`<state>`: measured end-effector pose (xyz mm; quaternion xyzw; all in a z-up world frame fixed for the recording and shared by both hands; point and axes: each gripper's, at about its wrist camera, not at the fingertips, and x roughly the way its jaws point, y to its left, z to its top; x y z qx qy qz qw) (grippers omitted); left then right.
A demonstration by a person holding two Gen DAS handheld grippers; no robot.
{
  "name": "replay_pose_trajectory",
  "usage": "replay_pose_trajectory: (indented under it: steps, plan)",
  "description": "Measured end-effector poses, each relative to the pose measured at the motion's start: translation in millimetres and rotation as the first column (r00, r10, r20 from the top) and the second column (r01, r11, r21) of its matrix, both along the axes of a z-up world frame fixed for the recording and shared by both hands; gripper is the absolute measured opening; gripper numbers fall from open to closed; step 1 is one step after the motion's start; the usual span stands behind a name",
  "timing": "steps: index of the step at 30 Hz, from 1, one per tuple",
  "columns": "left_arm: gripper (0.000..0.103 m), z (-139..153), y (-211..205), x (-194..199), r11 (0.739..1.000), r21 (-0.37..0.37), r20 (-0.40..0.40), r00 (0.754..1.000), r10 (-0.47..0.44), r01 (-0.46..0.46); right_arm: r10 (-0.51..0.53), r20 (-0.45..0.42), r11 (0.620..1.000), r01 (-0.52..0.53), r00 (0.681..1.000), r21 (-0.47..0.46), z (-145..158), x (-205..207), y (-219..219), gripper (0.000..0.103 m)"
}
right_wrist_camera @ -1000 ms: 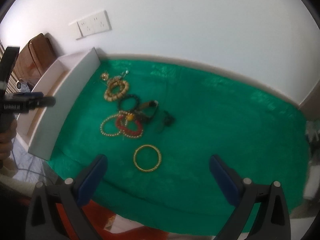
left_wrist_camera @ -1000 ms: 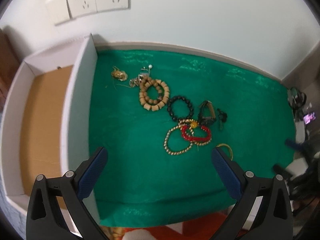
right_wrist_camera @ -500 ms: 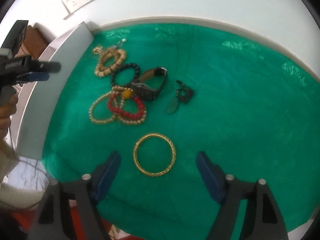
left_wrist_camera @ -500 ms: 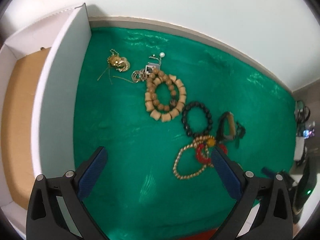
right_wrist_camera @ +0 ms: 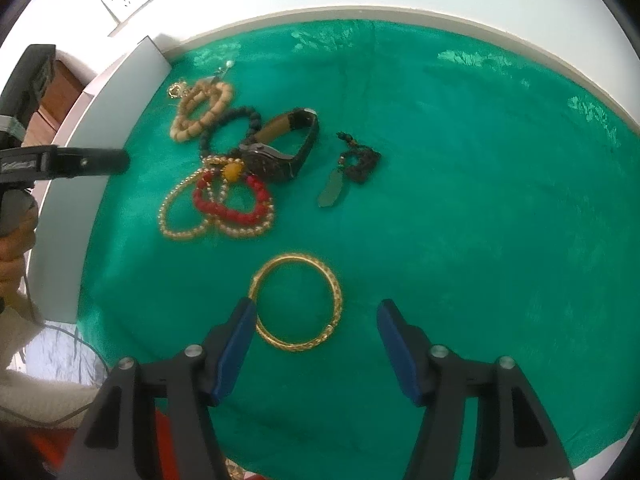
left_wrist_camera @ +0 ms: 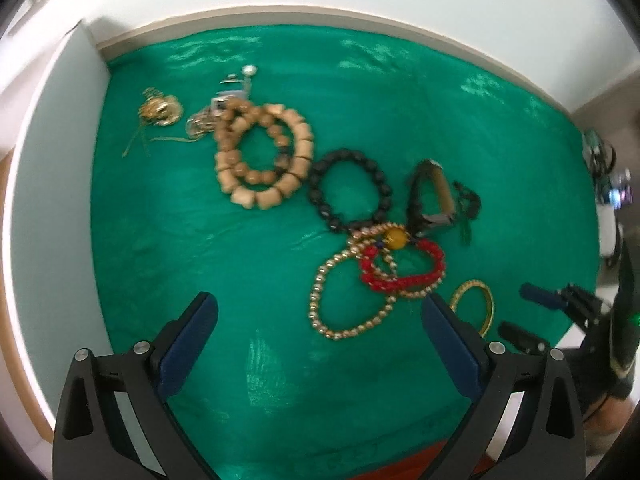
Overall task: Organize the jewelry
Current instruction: 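Lower left tool toward red bead bracelet while right tool lowers toward gold bangle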
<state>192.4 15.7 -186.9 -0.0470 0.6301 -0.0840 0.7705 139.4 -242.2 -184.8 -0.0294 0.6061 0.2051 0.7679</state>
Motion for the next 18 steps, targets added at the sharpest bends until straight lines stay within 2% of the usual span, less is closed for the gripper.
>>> replay_pose_trajectory:
  steps: [3, 6, 9, 12, 15, 18]
  plan:
    - [0.101, 0, 5, 8, 0.998, 0.053, 0.028, 0.999, 0.017, -0.019, 0.001, -0.001, 1.000, -0.001, 1.000, 0.003, -1, -2, 1, 0.064]
    - [0.101, -4, 25, 21, 0.997, 0.020, 0.027, 0.997, 0.069, -0.070, 0.008, 0.011, 1.000, -0.008, 1.000, -0.005, -2, -2, 2, 0.064]
    - [0.100, -5, 21, 23, 0.999, 0.023, 0.024, 0.999, 0.033, -0.034, 0.010, 0.012, 1.000, -0.010, 1.000, -0.013, -7, 3, 3, 0.064]
    - [0.096, -7, -8, 15, 0.999, -0.008, 0.017, 0.999, -0.038, 0.039, 0.018, -0.001, 1.000, -0.018, 1.000, -0.025, -18, 7, 5, 0.054]
    - [0.082, -17, -40, 13, 0.995, 0.018, 0.001, 0.995, -0.102, 0.102, 0.021, -0.009, 1.000, -0.021, 1.000, -0.023, -24, 8, 7, 0.051]
    - [0.069, -30, -53, 17, 0.993, 0.034, -0.015, 0.994, -0.110, 0.111, 0.025, -0.005, 0.999, -0.025, 1.000, -0.029, -26, 7, 8, 0.050]
